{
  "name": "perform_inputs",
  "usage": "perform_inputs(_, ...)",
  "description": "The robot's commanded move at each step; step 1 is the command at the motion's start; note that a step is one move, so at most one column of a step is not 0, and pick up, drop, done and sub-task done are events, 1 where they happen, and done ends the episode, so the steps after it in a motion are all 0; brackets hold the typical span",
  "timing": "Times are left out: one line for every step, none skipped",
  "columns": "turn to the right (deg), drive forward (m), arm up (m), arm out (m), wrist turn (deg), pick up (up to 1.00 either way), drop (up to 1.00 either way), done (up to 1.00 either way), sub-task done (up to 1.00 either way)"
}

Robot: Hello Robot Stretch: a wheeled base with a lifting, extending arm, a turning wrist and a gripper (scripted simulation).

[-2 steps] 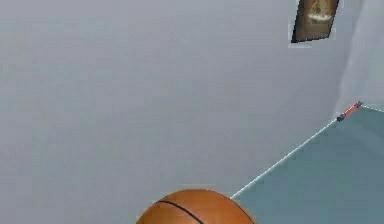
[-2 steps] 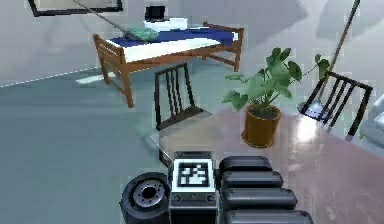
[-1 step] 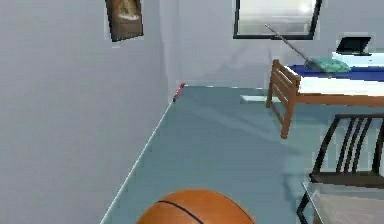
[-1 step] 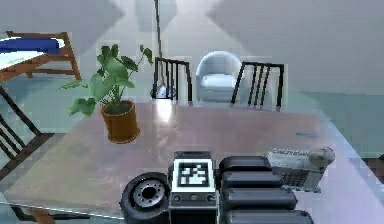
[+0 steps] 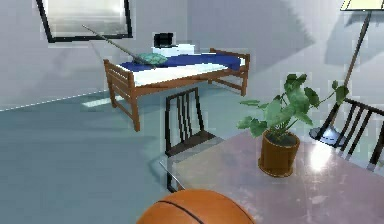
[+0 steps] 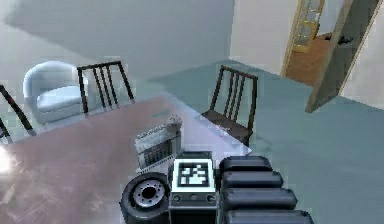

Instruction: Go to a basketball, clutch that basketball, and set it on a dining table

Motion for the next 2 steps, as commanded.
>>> perform_inputs(6.0, 0.0, 0.0, 0.0, 0.0, 0.0, 0.0, 0.0, 0.0)
perform_inputs(0.0, 0.2, 0.0, 0.0, 0.0, 0.0, 0.0, 0.0, 0.0)
